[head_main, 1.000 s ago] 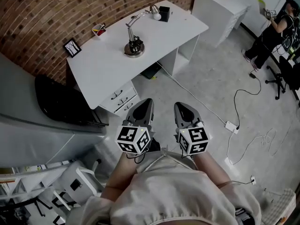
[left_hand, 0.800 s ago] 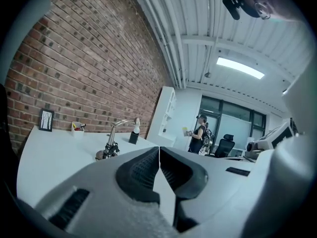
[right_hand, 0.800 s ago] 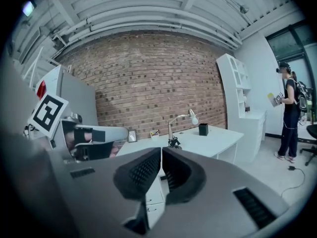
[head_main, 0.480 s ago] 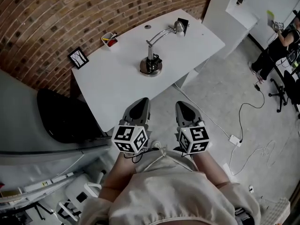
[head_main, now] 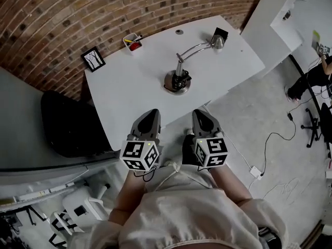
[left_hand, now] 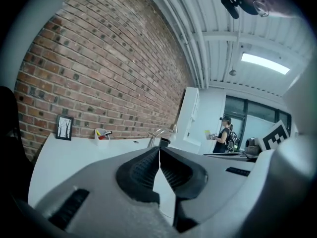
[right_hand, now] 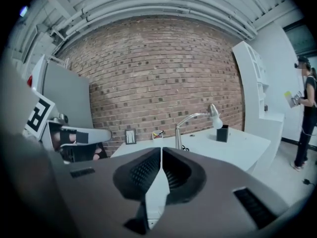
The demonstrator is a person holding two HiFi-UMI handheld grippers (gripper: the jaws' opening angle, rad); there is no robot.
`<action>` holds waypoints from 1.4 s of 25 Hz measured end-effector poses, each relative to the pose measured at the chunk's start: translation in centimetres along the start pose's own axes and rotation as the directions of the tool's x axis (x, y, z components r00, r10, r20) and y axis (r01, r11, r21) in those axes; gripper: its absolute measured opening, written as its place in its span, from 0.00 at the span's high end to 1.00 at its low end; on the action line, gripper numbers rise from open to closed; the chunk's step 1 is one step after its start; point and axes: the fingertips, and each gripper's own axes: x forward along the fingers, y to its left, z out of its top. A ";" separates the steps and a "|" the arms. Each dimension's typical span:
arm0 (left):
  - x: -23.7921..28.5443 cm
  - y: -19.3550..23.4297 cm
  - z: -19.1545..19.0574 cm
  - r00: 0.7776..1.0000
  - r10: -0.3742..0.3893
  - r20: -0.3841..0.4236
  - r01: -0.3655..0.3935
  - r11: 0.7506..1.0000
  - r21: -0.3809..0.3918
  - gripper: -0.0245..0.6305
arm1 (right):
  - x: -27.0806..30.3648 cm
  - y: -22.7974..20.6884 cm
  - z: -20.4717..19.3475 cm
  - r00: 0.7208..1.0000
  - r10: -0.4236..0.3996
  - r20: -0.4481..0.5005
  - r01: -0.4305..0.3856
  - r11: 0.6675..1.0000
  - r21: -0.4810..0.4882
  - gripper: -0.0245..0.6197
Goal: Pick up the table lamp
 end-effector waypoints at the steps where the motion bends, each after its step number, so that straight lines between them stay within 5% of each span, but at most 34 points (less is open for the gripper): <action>1: 0.8 0.2 0.5 1.000 0.014 0.012 -0.014 1.000 -0.001 0.93 | 0.8 -0.5 0.5 1.000 0.010 0.008 -0.010 1.000 -0.006 0.92; 15: 12.2 0.0 3.2 0.965 0.253 0.065 -0.250 0.967 -0.056 0.93 | 12.1 -10.9 5.7 0.968 0.246 -0.045 -0.248 0.967 -0.052 0.92; 22: 13.9 0.8 1.1 0.924 0.381 0.038 -0.374 0.920 -0.120 0.93 | 15.5 -11.1 4.5 0.917 0.379 -0.124 -0.392 0.914 -0.107 0.92; 32: 14.1 4.2 -0.8 0.904 0.428 -0.014 -0.425 0.892 -0.155 0.93 | 19.1 -8.8 2.5 0.897 0.394 -0.202 -0.425 0.894 -0.143 0.91; 33: 14.0 4.7 -1.0 0.902 0.431 -0.021 -0.428 0.889 -0.164 0.93 | 19.4 -8.4 2.3 0.899 0.386 -0.209 -0.419 0.895 -0.151 0.91; 35: 14.1 5.7 -1.5 0.901 0.432 -0.037 -0.431 0.885 -0.175 0.93 | 20.1 -7.5 2.2 0.898 0.383 -0.217 -0.417 0.898 -0.143 0.68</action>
